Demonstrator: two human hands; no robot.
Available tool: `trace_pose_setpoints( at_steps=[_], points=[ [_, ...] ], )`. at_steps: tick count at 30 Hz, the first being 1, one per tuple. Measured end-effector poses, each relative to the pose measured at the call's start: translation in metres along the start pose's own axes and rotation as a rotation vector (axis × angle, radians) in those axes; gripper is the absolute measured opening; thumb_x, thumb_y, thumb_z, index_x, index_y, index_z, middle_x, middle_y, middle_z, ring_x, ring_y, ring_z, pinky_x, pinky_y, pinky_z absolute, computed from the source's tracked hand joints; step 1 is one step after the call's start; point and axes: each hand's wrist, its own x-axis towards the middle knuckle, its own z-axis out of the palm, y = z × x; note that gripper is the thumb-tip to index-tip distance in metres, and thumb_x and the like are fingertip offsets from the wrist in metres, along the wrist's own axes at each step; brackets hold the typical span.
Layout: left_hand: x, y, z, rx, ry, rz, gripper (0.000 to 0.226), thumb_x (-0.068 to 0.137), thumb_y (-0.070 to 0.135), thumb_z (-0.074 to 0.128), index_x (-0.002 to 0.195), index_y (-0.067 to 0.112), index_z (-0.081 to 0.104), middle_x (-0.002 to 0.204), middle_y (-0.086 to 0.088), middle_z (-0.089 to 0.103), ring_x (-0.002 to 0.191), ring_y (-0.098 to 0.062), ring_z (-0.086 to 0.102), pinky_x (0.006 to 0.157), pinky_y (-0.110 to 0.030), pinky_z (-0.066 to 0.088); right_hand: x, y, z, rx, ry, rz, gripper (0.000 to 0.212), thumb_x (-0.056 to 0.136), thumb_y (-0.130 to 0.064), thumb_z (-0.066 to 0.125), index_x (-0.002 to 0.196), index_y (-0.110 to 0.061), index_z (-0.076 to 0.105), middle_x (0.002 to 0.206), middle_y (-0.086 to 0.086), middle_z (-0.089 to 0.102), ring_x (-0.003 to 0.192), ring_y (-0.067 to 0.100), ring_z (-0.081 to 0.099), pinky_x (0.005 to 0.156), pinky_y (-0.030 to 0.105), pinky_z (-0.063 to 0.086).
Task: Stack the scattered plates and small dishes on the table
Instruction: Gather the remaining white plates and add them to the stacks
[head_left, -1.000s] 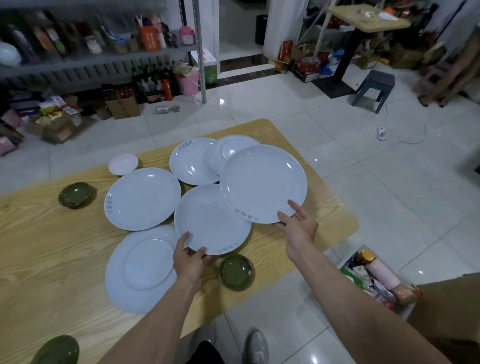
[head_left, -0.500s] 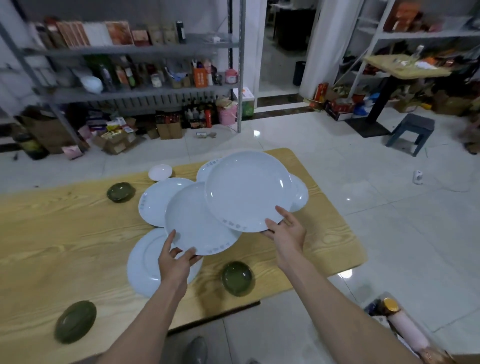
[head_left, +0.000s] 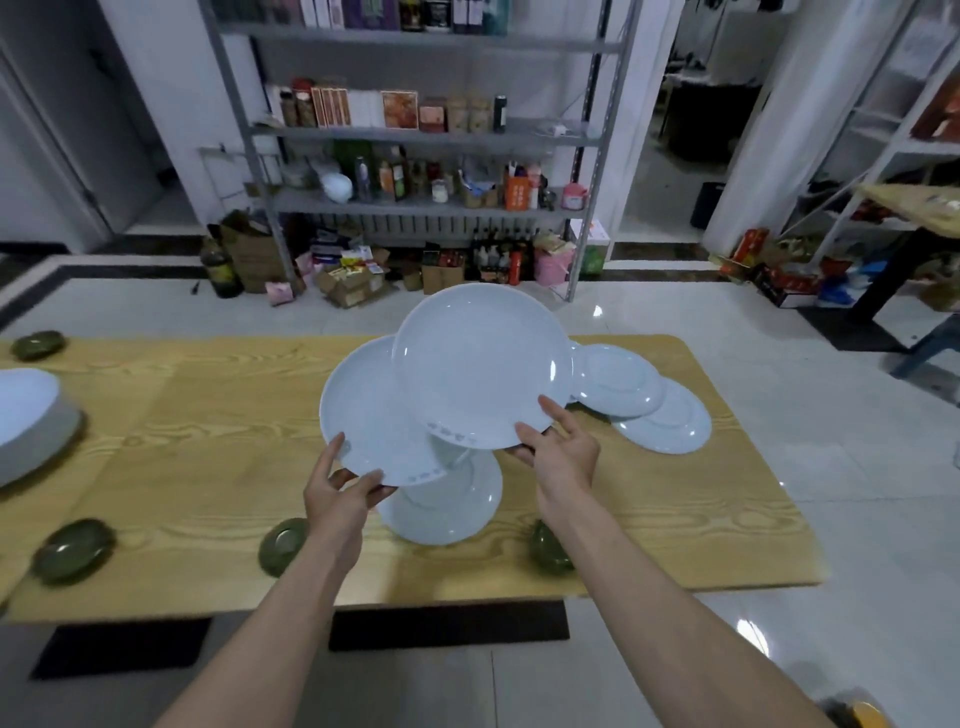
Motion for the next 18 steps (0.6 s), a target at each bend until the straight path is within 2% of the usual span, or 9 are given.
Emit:
trace_pose_setpoints(
  at_steps=[1, 4, 9, 13, 16, 18],
  points=[
    [0.001, 0.009, -0.013, -0.002, 0.005, 0.007, 0.076, 0.081, -0.019, 0.065, 0.143, 0.021, 0.048, 0.125, -0.024, 0.058, 0.099, -0.036, 0.067, 0.062, -0.029, 0.061, -0.009, 0.006, 0.013, -0.003, -0.012, 0.0, 0.048, 0.083, 0.016, 0.067, 0.121, -0.013, 0.063, 0.083, 0.004, 0.071, 0.072, 0.01, 0.073, 0.063, 0.027, 0.061],
    [0.003, 0.037, -0.058, 0.004, 0.042, 0.022, 0.075, 0.081, -0.019, 0.065, 0.143, 0.021, 0.048, 0.124, -0.019, 0.058, 0.097, -0.036, 0.067, 0.06, -0.027, 0.06, -0.037, 0.028, 0.052, 0.013, -0.037, 0.014, 0.051, 0.083, 0.015, 0.067, 0.125, -0.012, 0.063, 0.101, 0.014, 0.073, 0.088, 0.025, 0.074, 0.069, 0.034, 0.062],
    [0.004, 0.079, -0.144, 0.031, 0.085, 0.042, 0.075, 0.082, -0.016, 0.066, 0.143, 0.024, 0.047, 0.123, -0.012, 0.058, 0.097, -0.028, 0.068, 0.065, -0.03, 0.062, -0.085, 0.067, 0.116, 0.006, -0.077, 0.024, 0.049, 0.083, 0.014, 0.068, 0.122, -0.015, 0.064, 0.098, 0.01, 0.071, 0.077, 0.018, 0.075, 0.069, 0.031, 0.061],
    [0.011, 0.108, -0.207, 0.032, 0.165, 0.047, 0.076, 0.082, -0.016, 0.066, 0.142, 0.027, 0.048, 0.122, -0.005, 0.056, 0.095, -0.021, 0.067, 0.065, -0.029, 0.061, -0.11, 0.099, 0.17, -0.005, -0.114, 0.074, 0.049, 0.082, 0.013, 0.069, 0.121, -0.017, 0.064, 0.108, 0.013, 0.069, 0.084, 0.024, 0.075, 0.079, 0.04, 0.062],
    [0.019, 0.127, -0.248, -0.005, 0.198, 0.066, 0.075, 0.084, -0.017, 0.063, 0.142, 0.025, 0.047, 0.116, -0.002, 0.059, 0.091, -0.016, 0.067, 0.063, -0.027, 0.061, -0.126, 0.118, 0.215, -0.029, -0.152, 0.097, 0.05, 0.083, 0.013, 0.069, 0.122, -0.017, 0.064, 0.103, 0.004, 0.068, 0.088, 0.025, 0.074, 0.079, 0.04, 0.062],
    [0.029, 0.137, -0.272, -0.036, 0.222, 0.081, 0.074, 0.084, -0.018, 0.062, 0.143, 0.024, 0.046, 0.113, -0.004, 0.064, 0.093, -0.018, 0.069, 0.063, -0.026, 0.06, -0.132, 0.131, 0.245, -0.04, -0.189, 0.107, 0.052, 0.083, 0.013, 0.069, 0.126, -0.016, 0.062, 0.107, 0.006, 0.069, 0.089, 0.026, 0.074, 0.077, 0.039, 0.062]
  ],
)
